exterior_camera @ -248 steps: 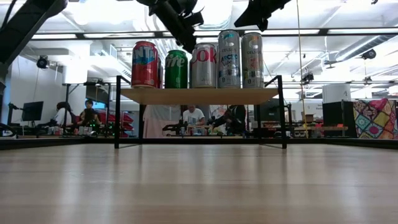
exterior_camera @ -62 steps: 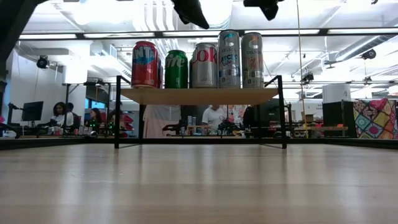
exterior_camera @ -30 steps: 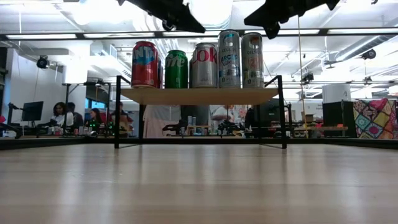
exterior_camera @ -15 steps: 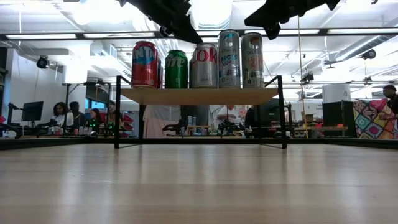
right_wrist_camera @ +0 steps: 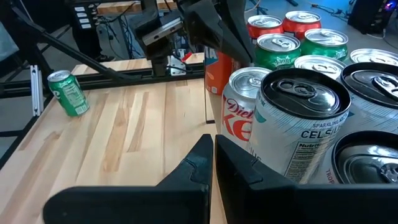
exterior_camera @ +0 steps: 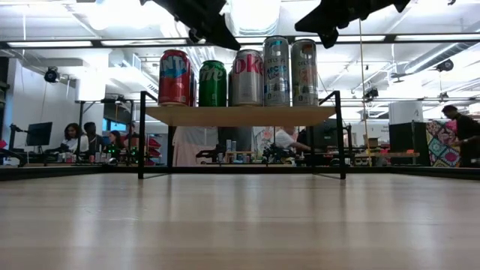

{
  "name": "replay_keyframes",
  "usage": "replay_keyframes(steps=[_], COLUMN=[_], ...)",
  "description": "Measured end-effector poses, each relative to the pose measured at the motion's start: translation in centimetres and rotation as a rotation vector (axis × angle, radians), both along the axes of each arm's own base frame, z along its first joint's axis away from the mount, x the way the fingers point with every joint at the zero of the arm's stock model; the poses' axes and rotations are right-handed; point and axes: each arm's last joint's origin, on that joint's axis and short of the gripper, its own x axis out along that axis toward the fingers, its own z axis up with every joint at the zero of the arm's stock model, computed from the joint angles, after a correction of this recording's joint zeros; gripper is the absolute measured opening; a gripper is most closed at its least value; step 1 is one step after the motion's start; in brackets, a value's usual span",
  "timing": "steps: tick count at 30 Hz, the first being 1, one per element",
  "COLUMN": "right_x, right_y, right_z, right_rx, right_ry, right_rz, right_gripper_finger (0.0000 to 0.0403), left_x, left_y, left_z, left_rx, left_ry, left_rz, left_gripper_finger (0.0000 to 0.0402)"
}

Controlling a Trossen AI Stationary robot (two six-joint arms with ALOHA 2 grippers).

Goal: Place canned beverage on shelf
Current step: Adjust the soda cans on the shelf

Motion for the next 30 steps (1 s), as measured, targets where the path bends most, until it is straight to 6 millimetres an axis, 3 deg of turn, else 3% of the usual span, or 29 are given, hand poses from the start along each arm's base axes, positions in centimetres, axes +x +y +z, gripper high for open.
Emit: replay_keyframes(steps=[10,18,30], right_x=[0.0,0.0,0.0], right_y=[0.0,0.0,0.0], right_z=[0.0,0.0,0.0], right_rx=[-0.001,-0.001,-0.007], right_ry=[0.0,0.0,0.001], right_rz=[0.0,0.0,0.004], right_gripper_finger=[0.0009,0.0009,0.0009], left_x=[0.2,0.7,1.3], left_y=[-0.3,-0.6,-2.4], left_z=[0.5,0.2,-0.2], left_rx=[-0.006,-0.095,-0.092], left_ry=[-0.063,-0.078,-0.057], left_rz=[-0.015,-0.142,-0.235], left_gripper_finger=[0.0,0.0,0.0])
